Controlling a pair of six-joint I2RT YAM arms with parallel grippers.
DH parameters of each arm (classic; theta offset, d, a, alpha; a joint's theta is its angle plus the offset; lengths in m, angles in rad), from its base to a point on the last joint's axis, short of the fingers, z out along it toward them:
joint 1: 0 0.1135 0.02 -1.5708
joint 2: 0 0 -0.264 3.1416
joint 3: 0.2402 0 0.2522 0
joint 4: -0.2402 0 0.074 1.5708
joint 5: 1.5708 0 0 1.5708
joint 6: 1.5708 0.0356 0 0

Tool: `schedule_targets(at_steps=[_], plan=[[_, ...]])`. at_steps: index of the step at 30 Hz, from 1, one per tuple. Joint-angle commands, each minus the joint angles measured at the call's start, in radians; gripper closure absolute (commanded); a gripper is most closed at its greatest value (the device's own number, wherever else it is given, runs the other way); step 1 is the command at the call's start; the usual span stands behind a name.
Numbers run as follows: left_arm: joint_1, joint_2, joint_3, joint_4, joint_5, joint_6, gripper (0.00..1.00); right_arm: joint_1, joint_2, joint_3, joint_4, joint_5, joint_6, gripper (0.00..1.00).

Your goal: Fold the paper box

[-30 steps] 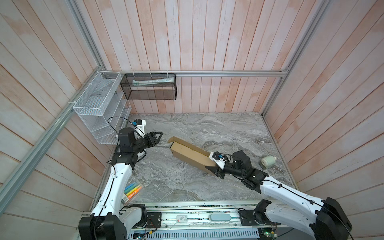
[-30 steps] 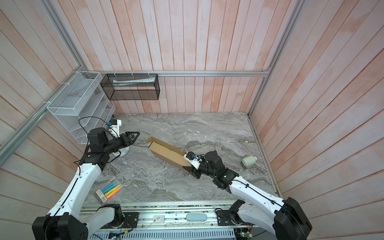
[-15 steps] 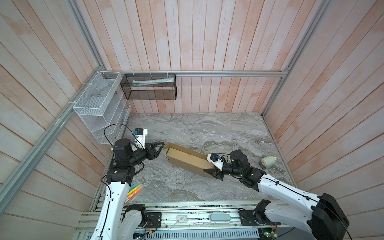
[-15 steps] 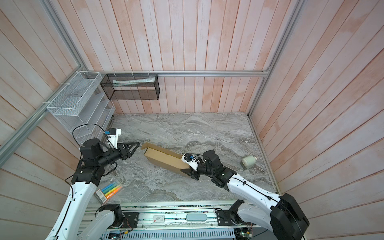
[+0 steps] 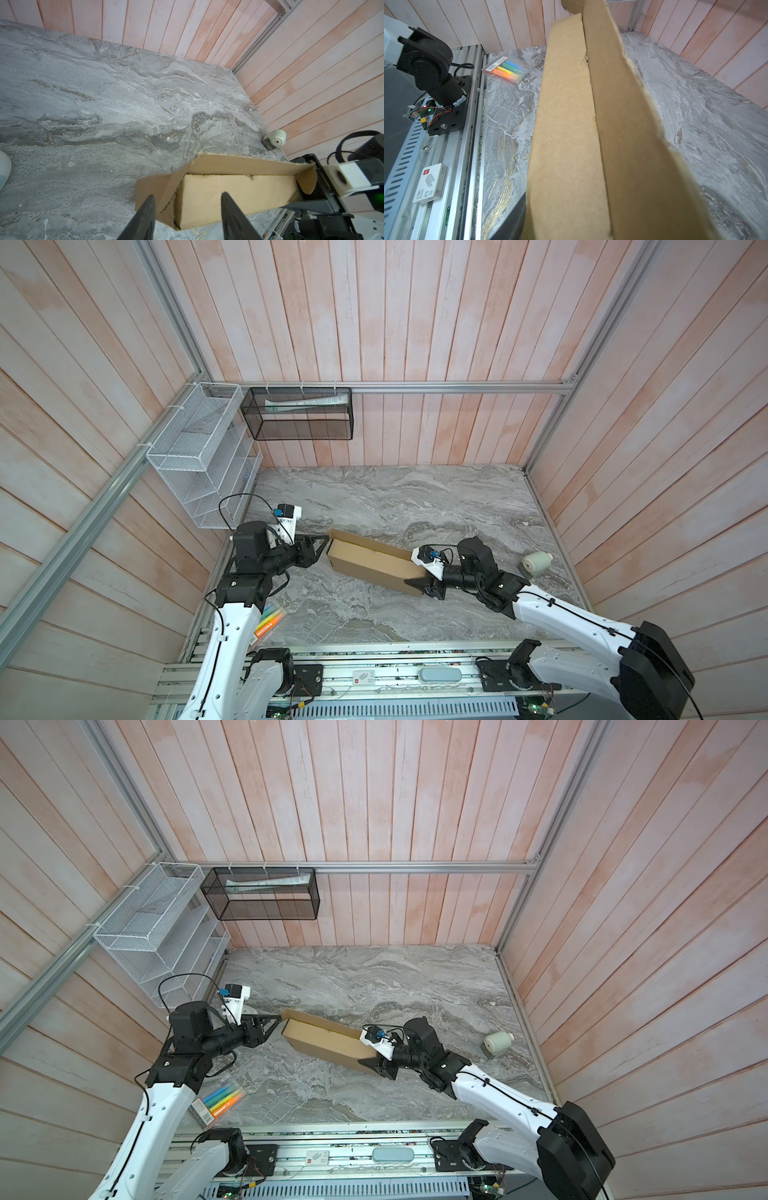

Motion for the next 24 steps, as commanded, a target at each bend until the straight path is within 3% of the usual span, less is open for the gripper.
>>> schedule_targets(at_steps=[1,8,24], plan=[[-0.008,0.013,-0.024,0.047,-0.025,0.012,0.48,-0.004,0.000,0.024,0.014,-0.033,-0.008,0.82],[-0.021,0.053,-0.019,0.071,-0.015,0.015,0.51,-0.004,0.004,0.020,0.024,-0.040,-0.005,0.82],[-0.053,0.060,-0.030,0.076,0.021,-0.011,0.72,-0.005,0.026,0.016,0.039,-0.019,-0.005,0.84]])
